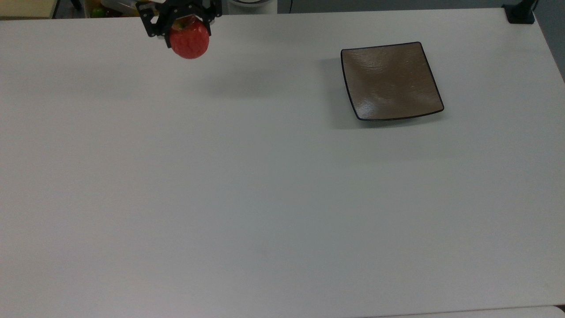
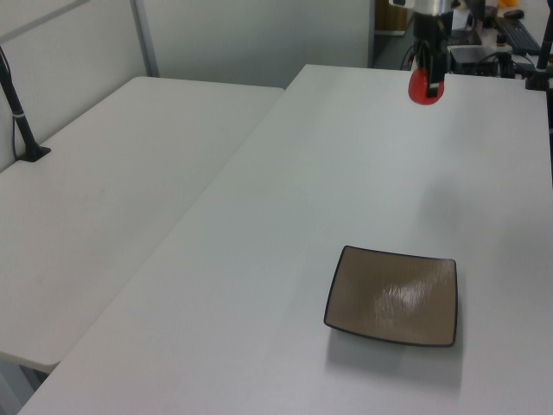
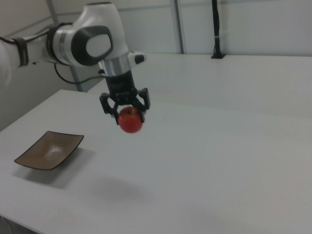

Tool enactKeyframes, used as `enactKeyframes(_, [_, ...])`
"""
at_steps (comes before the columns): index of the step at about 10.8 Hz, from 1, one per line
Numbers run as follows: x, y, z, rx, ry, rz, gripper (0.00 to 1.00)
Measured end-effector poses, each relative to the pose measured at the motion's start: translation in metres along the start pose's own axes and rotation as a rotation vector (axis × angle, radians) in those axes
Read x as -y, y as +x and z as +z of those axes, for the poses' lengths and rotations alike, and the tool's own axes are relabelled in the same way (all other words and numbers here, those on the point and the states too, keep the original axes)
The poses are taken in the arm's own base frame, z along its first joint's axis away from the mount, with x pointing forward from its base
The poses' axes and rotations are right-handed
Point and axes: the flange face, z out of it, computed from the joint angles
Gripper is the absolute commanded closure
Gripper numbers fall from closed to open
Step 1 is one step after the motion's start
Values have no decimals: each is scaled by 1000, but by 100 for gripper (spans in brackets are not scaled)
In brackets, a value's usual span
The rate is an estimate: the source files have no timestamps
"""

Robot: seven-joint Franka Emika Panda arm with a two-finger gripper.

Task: Apples placed on a ceramic plate
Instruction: 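Lift the apple and carry it over the brown plate, then lower the apple onto the plate and open the gripper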

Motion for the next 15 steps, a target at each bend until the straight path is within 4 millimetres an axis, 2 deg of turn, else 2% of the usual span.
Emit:
enactKeyframes(1, [20,8,-17,7,16,-10,78])
enactKeyframes(2, [42,18,-23,8,20,-3,78])
enactKeyframes(3, [73,32,-25,8,18,9,78])
enactKeyframes(5, [153,61,-27,9,13,2,78])
enactKeyframes(7, [231,79,-19,24,18,-6,78])
enactKeyframes(9, [302,99,0,9,25,3,78])
enactKeyframes(11, [358,118,30,-24,44,42,78])
enactKeyframes(13, [392,138,63,-64,77,95,77])
enactKeyframes(15, [410,151,97,-78,84,118,76])
